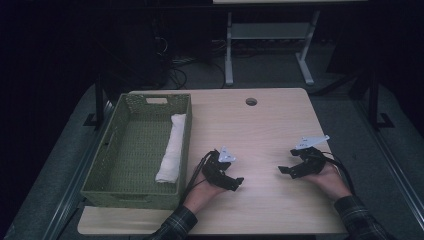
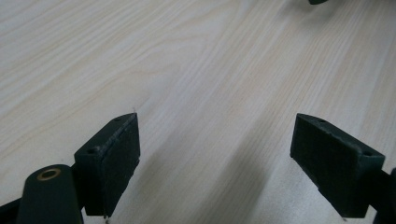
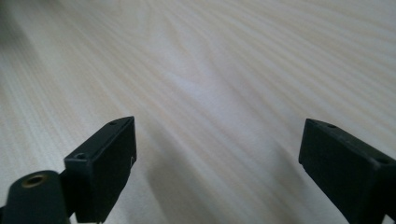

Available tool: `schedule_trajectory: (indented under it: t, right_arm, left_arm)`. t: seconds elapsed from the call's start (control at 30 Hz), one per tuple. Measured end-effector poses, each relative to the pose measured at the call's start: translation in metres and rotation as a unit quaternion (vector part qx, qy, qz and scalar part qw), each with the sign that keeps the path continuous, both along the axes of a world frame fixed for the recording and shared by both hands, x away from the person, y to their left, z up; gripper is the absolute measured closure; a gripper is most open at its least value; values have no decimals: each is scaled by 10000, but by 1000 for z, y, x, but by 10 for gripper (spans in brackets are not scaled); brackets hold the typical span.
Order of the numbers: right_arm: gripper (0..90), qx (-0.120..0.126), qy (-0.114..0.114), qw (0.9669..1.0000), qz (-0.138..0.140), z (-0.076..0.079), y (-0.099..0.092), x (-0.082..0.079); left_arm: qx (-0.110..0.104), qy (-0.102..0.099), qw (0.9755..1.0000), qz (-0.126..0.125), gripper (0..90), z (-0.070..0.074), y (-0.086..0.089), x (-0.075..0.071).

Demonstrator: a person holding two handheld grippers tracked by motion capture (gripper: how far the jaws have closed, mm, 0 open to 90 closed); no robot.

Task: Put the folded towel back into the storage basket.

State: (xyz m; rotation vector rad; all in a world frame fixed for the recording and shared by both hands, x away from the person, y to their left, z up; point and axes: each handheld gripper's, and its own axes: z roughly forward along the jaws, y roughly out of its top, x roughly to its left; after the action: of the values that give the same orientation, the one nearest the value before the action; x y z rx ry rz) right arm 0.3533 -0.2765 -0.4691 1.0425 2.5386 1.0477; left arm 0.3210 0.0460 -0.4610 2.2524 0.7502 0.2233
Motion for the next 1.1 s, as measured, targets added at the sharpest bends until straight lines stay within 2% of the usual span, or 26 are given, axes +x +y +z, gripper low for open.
schedule_trajectory:
  t: [0.1, 0.27, 0.5, 0.6, 0.67, 1.1]
  right_arm:
    - [103, -10, -23, 10000, 41, -2, 3, -4]
    - [74, -196, -87, 9998, 48, -9, 6, -7]
    - [36, -6, -251, 9997, 12, -15, 2, -7]
    - [30, -10, -228, 9997, -41, -14, 1, -7]
    - [30, -11, -229, 9997, -42, -14, 1, -7]
    - [28, -12, -230, 9997, -50, -15, 1, -7]
  left_arm:
    - [49, -13, 10000, 10, 150, -3, 0, 0]
    - [65, 28, 10000, -13, 146, -9, 0, -1]
    - [141, -97, 9998, -121, 131, -13, -2, -2]
    - [149, -260, 9995, -93, 126, -16, 1, -3]
    - [80, -328, 9994, -92, 124, -17, 2, -3]
    - [95, -366, 9992, -105, 123, -18, 2, -2]
